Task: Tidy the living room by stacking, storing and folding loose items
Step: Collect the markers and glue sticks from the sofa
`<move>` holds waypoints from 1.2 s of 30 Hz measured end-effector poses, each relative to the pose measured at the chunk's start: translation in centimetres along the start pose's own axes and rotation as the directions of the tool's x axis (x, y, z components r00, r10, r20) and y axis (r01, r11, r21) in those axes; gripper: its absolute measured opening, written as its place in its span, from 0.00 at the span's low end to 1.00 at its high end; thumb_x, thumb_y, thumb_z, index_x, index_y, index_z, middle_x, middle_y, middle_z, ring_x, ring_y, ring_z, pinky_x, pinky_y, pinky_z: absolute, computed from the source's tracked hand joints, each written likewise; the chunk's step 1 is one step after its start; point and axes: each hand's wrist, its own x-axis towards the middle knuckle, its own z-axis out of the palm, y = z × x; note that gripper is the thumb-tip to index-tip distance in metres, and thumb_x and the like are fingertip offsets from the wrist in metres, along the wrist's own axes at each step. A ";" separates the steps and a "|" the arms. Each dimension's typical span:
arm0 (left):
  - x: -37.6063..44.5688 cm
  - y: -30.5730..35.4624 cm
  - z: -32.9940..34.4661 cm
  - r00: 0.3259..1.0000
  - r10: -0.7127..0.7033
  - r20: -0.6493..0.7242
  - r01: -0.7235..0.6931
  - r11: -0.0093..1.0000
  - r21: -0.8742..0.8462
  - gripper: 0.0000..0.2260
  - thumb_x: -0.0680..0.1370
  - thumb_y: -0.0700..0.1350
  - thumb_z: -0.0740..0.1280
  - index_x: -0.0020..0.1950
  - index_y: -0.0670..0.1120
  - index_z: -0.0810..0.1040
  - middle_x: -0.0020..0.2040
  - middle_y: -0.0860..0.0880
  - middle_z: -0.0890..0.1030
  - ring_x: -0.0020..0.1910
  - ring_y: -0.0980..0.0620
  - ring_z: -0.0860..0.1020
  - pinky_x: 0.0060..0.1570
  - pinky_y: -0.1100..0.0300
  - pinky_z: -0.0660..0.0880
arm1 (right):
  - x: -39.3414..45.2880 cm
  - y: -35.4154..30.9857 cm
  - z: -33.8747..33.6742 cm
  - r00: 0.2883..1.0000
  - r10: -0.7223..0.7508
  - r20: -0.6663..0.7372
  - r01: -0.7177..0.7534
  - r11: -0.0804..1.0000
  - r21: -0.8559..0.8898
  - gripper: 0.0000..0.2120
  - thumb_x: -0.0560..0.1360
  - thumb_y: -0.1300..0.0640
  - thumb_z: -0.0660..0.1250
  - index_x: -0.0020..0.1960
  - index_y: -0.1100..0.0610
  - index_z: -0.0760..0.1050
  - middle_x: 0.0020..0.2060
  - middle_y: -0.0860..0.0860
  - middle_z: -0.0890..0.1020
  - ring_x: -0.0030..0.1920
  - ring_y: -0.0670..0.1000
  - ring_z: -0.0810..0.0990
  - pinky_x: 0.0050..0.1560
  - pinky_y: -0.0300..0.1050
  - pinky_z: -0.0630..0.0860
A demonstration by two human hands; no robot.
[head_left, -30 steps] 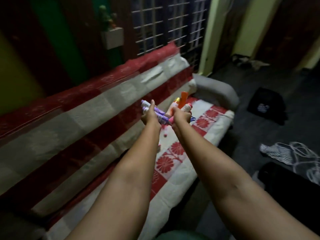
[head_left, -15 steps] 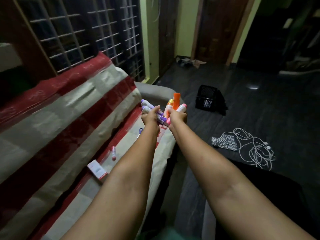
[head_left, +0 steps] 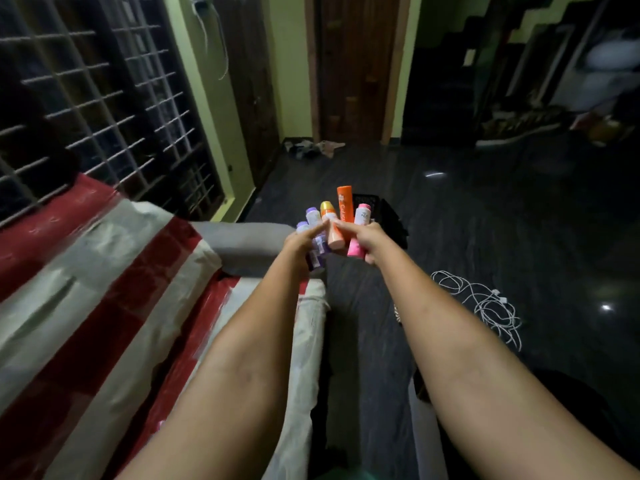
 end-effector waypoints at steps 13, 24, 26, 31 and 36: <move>18.6 9.3 12.6 0.965 0.016 0.262 -0.022 1.000 0.019 0.27 0.66 0.48 0.78 0.60 0.42 0.73 0.51 0.42 0.82 0.41 0.48 0.83 0.30 0.58 0.78 | 22.1 -5.9 -8.7 0.996 0.080 -0.046 -0.077 0.995 0.061 0.21 0.71 0.54 0.74 0.58 0.64 0.75 0.47 0.58 0.83 0.45 0.55 0.83 0.39 0.51 0.81; 38.4 19.9 26.0 0.957 0.029 0.289 -0.046 0.997 0.054 0.39 0.54 0.50 0.83 0.61 0.40 0.75 0.53 0.38 0.82 0.48 0.41 0.83 0.47 0.44 0.80 | 43.1 -18.2 -18.6 0.995 0.097 -0.012 -0.098 0.994 -0.044 0.38 0.60 0.55 0.82 0.64 0.65 0.70 0.51 0.63 0.82 0.47 0.60 0.84 0.47 0.60 0.81; 41.9 20.9 27.9 0.961 0.027 0.276 -0.040 0.998 0.045 0.41 0.53 0.49 0.83 0.62 0.40 0.75 0.53 0.38 0.82 0.48 0.40 0.83 0.47 0.44 0.80 | 46.1 -19.4 -19.6 0.994 0.105 -0.006 -0.105 0.994 -0.030 0.30 0.66 0.58 0.78 0.63 0.66 0.69 0.52 0.63 0.82 0.47 0.59 0.84 0.41 0.56 0.82; 51.2 23.2 31.9 0.944 -0.023 0.330 0.004 0.998 0.056 0.40 0.53 0.47 0.83 0.62 0.39 0.75 0.53 0.37 0.83 0.49 0.40 0.83 0.47 0.46 0.80 | 55.4 -21.0 -22.3 0.990 0.135 -0.034 -0.137 0.990 -0.044 0.30 0.68 0.60 0.77 0.65 0.65 0.67 0.54 0.63 0.80 0.48 0.59 0.84 0.40 0.57 0.82; 62.9 27.8 35.7 0.937 -0.037 0.348 -0.010 0.991 0.133 0.41 0.53 0.49 0.83 0.63 0.40 0.74 0.54 0.39 0.83 0.50 0.41 0.83 0.55 0.44 0.78 | 67.4 -24.3 -24.6 0.991 0.126 -0.037 -0.129 0.986 -0.103 0.26 0.69 0.60 0.76 0.62 0.62 0.68 0.51 0.59 0.80 0.47 0.56 0.83 0.41 0.54 0.82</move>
